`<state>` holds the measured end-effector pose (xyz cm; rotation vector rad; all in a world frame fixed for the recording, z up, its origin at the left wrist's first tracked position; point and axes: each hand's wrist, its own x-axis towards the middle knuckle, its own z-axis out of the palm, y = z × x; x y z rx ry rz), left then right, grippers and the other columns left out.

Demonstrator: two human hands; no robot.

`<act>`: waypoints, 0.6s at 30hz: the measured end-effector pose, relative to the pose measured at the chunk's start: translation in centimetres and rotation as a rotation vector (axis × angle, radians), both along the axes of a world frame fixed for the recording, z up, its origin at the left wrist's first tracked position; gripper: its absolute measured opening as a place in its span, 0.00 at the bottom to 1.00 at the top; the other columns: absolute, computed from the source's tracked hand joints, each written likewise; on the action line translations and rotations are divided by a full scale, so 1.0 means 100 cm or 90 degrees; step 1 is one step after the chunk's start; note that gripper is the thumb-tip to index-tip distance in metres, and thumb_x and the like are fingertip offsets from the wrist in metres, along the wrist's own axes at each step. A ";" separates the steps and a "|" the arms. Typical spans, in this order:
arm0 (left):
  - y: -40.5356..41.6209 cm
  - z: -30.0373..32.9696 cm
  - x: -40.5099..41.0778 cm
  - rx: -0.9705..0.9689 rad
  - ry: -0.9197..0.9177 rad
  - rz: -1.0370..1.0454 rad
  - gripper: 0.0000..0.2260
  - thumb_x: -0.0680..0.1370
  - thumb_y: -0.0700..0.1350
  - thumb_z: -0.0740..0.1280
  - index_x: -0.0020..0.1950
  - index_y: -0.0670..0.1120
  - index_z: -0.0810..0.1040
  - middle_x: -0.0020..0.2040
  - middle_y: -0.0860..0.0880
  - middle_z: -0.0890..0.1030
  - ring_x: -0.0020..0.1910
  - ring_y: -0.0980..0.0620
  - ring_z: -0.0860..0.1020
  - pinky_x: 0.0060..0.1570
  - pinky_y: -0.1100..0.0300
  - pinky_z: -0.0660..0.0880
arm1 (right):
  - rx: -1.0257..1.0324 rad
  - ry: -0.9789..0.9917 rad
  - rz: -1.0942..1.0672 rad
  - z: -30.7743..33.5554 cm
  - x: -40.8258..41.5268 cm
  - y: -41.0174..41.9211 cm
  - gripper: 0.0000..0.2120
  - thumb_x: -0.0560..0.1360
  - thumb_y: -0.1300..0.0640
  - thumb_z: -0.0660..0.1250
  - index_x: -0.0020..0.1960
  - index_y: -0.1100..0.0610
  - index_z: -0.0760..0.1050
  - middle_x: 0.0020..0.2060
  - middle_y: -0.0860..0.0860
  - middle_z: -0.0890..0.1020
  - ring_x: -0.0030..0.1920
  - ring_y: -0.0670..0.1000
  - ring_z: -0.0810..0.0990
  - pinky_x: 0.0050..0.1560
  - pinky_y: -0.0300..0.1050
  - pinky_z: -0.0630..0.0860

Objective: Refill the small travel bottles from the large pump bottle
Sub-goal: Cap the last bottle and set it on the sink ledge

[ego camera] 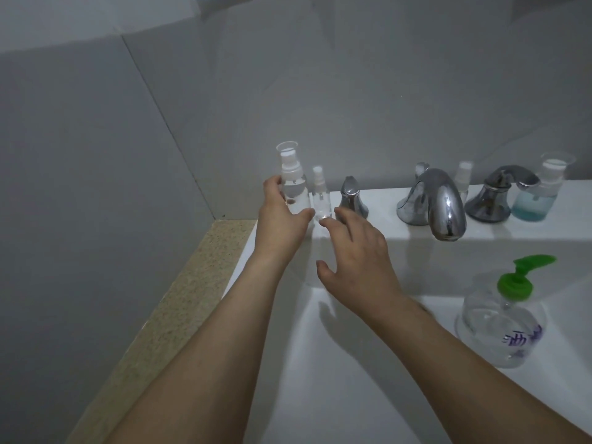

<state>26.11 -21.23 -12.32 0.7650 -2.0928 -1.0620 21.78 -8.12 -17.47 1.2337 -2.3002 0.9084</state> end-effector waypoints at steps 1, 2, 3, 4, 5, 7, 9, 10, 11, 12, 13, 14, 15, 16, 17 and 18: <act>0.001 -0.002 0.003 0.013 -0.015 0.008 0.34 0.71 0.40 0.73 0.72 0.52 0.60 0.54 0.53 0.77 0.52 0.51 0.79 0.55 0.51 0.77 | 0.005 -0.001 0.000 -0.001 0.001 0.000 0.30 0.62 0.54 0.72 0.63 0.55 0.71 0.65 0.57 0.72 0.63 0.60 0.72 0.60 0.55 0.69; 0.003 -0.003 0.006 0.025 -0.026 0.017 0.37 0.71 0.41 0.73 0.74 0.51 0.57 0.54 0.54 0.75 0.53 0.51 0.79 0.55 0.53 0.76 | 0.008 -0.002 0.000 -0.001 0.002 0.001 0.30 0.62 0.54 0.73 0.63 0.55 0.72 0.65 0.57 0.71 0.63 0.61 0.72 0.60 0.55 0.69; 0.005 -0.004 0.010 0.034 -0.031 0.023 0.39 0.71 0.42 0.74 0.76 0.51 0.55 0.56 0.54 0.74 0.55 0.51 0.77 0.54 0.56 0.74 | 0.014 -0.005 -0.001 0.000 0.003 0.002 0.30 0.62 0.54 0.73 0.63 0.56 0.72 0.65 0.57 0.71 0.63 0.61 0.72 0.61 0.56 0.69; 0.008 -0.005 0.014 0.039 -0.034 0.029 0.40 0.72 0.44 0.74 0.77 0.51 0.53 0.58 0.53 0.72 0.56 0.52 0.76 0.53 0.58 0.72 | 0.014 -0.011 -0.003 0.000 0.003 0.004 0.30 0.62 0.54 0.73 0.63 0.56 0.72 0.65 0.57 0.72 0.63 0.61 0.72 0.61 0.56 0.69; 0.011 -0.004 0.022 0.037 -0.038 0.033 0.40 0.73 0.45 0.73 0.77 0.51 0.53 0.60 0.53 0.72 0.58 0.52 0.74 0.54 0.58 0.71 | 0.007 -0.017 -0.006 0.002 0.006 0.007 0.29 0.62 0.54 0.73 0.62 0.56 0.73 0.65 0.57 0.72 0.63 0.61 0.72 0.61 0.56 0.69; 0.016 -0.004 0.036 0.026 -0.053 0.036 0.37 0.74 0.48 0.71 0.77 0.51 0.54 0.64 0.51 0.71 0.60 0.51 0.73 0.57 0.55 0.72 | -0.012 -0.030 -0.026 0.007 0.010 0.016 0.28 0.61 0.54 0.73 0.61 0.56 0.74 0.63 0.56 0.73 0.61 0.60 0.73 0.61 0.56 0.69; 0.020 -0.002 0.051 0.017 -0.081 0.028 0.34 0.75 0.48 0.70 0.76 0.51 0.56 0.66 0.51 0.71 0.62 0.50 0.72 0.61 0.52 0.72 | -0.019 -0.048 -0.048 0.013 0.012 0.025 0.28 0.61 0.55 0.72 0.60 0.56 0.74 0.63 0.55 0.73 0.61 0.60 0.73 0.61 0.56 0.69; 0.025 0.001 0.060 0.016 -0.096 0.020 0.33 0.75 0.48 0.69 0.76 0.51 0.57 0.66 0.51 0.71 0.62 0.50 0.72 0.61 0.52 0.72 | -0.007 -0.057 -0.055 0.017 0.017 0.031 0.27 0.62 0.55 0.72 0.61 0.56 0.74 0.63 0.56 0.72 0.62 0.60 0.72 0.61 0.56 0.68; 0.029 0.003 0.066 0.020 -0.107 0.013 0.32 0.75 0.49 0.69 0.76 0.51 0.57 0.66 0.51 0.71 0.62 0.51 0.72 0.60 0.52 0.73 | 0.016 -0.069 -0.059 0.019 0.020 0.037 0.27 0.64 0.55 0.72 0.62 0.56 0.73 0.65 0.55 0.71 0.63 0.60 0.71 0.63 0.56 0.67; 0.036 0.007 0.074 0.021 -0.112 0.008 0.32 0.76 0.49 0.69 0.76 0.51 0.57 0.65 0.51 0.71 0.62 0.51 0.72 0.58 0.53 0.74 | 0.043 -0.082 -0.062 0.023 0.025 0.044 0.27 0.66 0.54 0.71 0.64 0.56 0.72 0.66 0.55 0.69 0.65 0.59 0.69 0.64 0.56 0.65; 0.043 0.011 0.081 0.018 -0.111 0.003 0.32 0.76 0.49 0.68 0.76 0.52 0.57 0.65 0.52 0.71 0.61 0.52 0.72 0.56 0.54 0.74 | 0.066 -0.095 -0.059 0.027 0.030 0.052 0.27 0.67 0.54 0.71 0.65 0.55 0.71 0.68 0.54 0.68 0.66 0.59 0.67 0.66 0.55 0.63; 0.050 0.015 0.086 0.015 -0.113 -0.004 0.32 0.76 0.49 0.68 0.76 0.52 0.56 0.64 0.52 0.71 0.60 0.52 0.72 0.53 0.55 0.74 | 0.086 -0.107 -0.057 0.030 0.035 0.060 0.28 0.68 0.53 0.70 0.66 0.55 0.70 0.68 0.54 0.66 0.67 0.58 0.67 0.67 0.54 0.62; 0.059 0.018 0.090 0.013 -0.119 -0.015 0.32 0.77 0.49 0.68 0.76 0.52 0.56 0.64 0.52 0.71 0.59 0.53 0.72 0.51 0.57 0.73 | 0.098 -0.114 -0.058 0.032 0.041 0.070 0.28 0.69 0.53 0.70 0.67 0.55 0.69 0.69 0.54 0.66 0.67 0.58 0.66 0.67 0.53 0.62; 0.069 0.021 0.093 0.010 -0.126 -0.029 0.31 0.77 0.48 0.67 0.76 0.53 0.55 0.64 0.52 0.71 0.58 0.53 0.72 0.50 0.58 0.72 | 0.107 -0.124 -0.061 0.035 0.045 0.082 0.28 0.69 0.52 0.69 0.67 0.54 0.69 0.68 0.53 0.66 0.67 0.57 0.67 0.67 0.52 0.62; 0.077 0.022 0.093 0.007 -0.132 -0.044 0.31 0.77 0.48 0.67 0.76 0.53 0.55 0.64 0.52 0.71 0.58 0.53 0.72 0.51 0.58 0.72 | 0.111 -0.135 -0.064 0.036 0.047 0.093 0.27 0.70 0.52 0.69 0.67 0.54 0.69 0.68 0.53 0.66 0.66 0.57 0.68 0.66 0.52 0.63; 0.088 0.023 0.093 0.006 -0.139 -0.062 0.31 0.77 0.49 0.68 0.76 0.53 0.56 0.64 0.51 0.71 0.59 0.52 0.72 0.53 0.56 0.73 | 0.110 -0.147 -0.065 0.038 0.048 0.106 0.27 0.70 0.52 0.69 0.67 0.54 0.69 0.67 0.52 0.67 0.65 0.57 0.69 0.65 0.52 0.64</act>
